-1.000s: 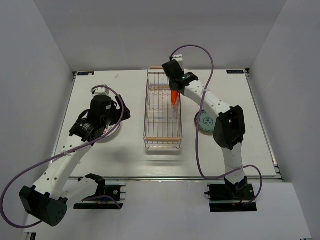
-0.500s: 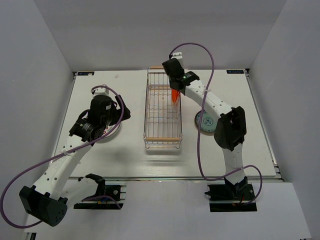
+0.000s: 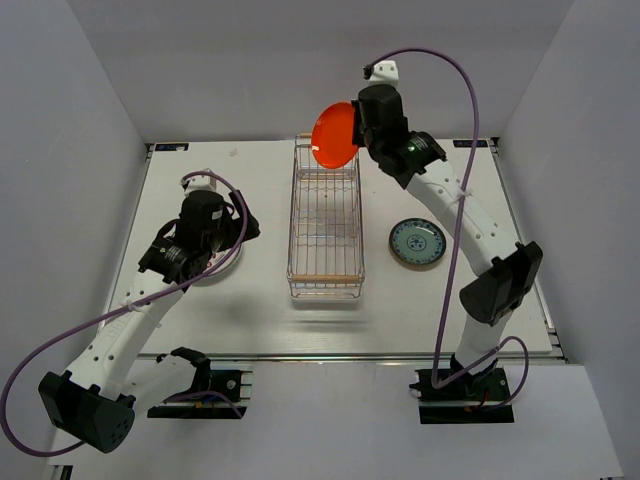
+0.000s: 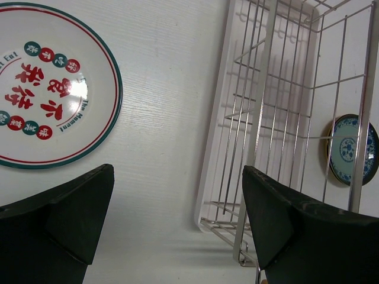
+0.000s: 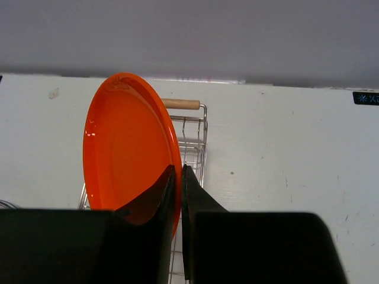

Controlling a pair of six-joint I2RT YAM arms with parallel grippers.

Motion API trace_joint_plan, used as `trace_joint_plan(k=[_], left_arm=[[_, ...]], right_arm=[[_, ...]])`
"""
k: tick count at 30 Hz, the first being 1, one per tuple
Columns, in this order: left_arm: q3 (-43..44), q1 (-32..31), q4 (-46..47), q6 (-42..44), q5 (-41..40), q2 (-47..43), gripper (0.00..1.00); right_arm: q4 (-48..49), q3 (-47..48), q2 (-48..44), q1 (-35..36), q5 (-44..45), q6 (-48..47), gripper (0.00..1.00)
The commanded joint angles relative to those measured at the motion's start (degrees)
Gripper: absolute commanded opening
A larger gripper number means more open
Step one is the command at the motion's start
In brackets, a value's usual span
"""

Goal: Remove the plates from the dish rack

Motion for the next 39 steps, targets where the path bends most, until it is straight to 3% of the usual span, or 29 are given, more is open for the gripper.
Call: trace_joint_plan(k=[1, 4, 11, 18, 28, 37, 39], left_arm=[[1.1, -0.2, -0.3, -0.3, -1.0, -1.2, 0.98], [1.2, -0.2, -0.3, -0.2, -1.2, -1.6, 0.98], [0.9, -0.2, -0.2, -0.2, -0.7, -2.7, 0.98], [0.3, -0.2, 1.0, 0.1, 0.2, -2.6, 0.98], [0.1, -0.2, 1.1, 0.8, 0.3, -2.5, 0.98], [0.1, -0.2, 1.1, 0.9, 0.3, -2.5, 0.98], [0.2, -0.2, 0.8, 0.8, 0.4, -2.4, 0.98]], right_arm=[[3.3, -3.2, -5.4, -2.1, 0.2, 0.8, 0.0], [4.6, -9.0, -11.3, -6.0, -0.8, 4.3, 0.0], [9.3, -35.8, -26.4, -18.9, -12.6, 9.3, 0.0], [16.4, -56.6, -33.4, -29.1, -22.3, 12.0, 0.0], [25.5, -69.7, -30.3, -35.3, -28.5, 15.2, 0.0], [27.2, -70.0, -25.9, -37.4, -28.1, 15.3, 0.0], [26.8, -69.8, -25.4, -37.5, -28.1, 15.0, 0.04]])
